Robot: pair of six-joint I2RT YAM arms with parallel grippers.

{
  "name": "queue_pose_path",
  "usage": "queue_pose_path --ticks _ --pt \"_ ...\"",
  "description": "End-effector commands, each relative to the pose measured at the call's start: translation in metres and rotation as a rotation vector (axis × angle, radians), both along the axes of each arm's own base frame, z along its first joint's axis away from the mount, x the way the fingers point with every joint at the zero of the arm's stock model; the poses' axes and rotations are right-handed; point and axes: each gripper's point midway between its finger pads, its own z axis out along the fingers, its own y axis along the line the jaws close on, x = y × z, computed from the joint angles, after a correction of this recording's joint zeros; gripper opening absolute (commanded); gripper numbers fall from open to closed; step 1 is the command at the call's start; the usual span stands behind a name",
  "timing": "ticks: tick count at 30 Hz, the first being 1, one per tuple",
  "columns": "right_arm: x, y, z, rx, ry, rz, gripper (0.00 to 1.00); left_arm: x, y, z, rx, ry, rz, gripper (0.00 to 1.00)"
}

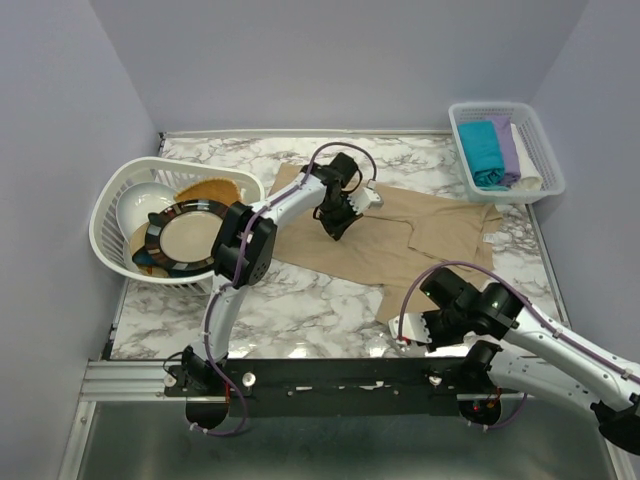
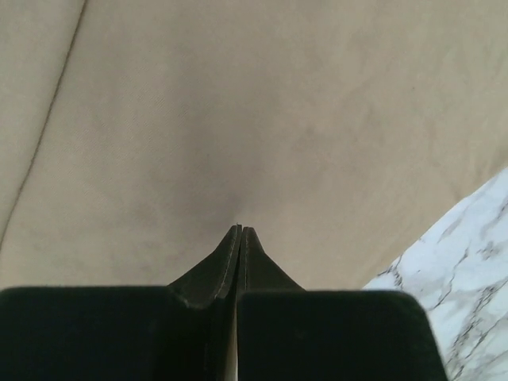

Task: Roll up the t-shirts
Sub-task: Fold the T-shirt at the center of the board.

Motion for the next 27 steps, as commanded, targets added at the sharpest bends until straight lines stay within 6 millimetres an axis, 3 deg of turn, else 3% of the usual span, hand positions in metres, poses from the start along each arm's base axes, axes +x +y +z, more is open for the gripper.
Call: queue_pose_path --ticks 1,7,14,18,22,24,27 --pt "0.004 -0.006 0.006 -0.006 -0.032 -0.058 0.0 -0.017 -0.031 -0.01 -0.042 0.08 0.053 0.06" --pt "0.007 -0.008 0.009 -0.003 -0.05 -0.095 0.0 -0.04 -0.057 -0.025 -0.023 0.114 0.012 0.06" --pt "0.008 -0.011 0.017 -0.004 -0.062 -0.123 0.0 -0.058 -0.089 -0.024 -0.049 0.121 -0.023 0.06" --pt "0.008 -0.013 0.023 -0.013 -0.063 -0.132 0.0 -0.064 -0.097 -0.02 -0.055 0.12 -0.034 0.06" --pt "0.009 -0.014 0.03 -0.018 -0.071 -0.139 0.01 -0.072 -0.083 -0.006 -0.021 0.118 -0.051 0.08" --pt "0.01 -0.017 0.032 -0.028 -0.076 -0.146 0.0 -0.075 -0.064 0.002 0.016 0.097 -0.082 0.14" --pt "0.01 -0.019 0.035 -0.031 -0.082 -0.155 0.0 -0.084 -0.028 0.033 0.031 0.045 -0.133 0.26"
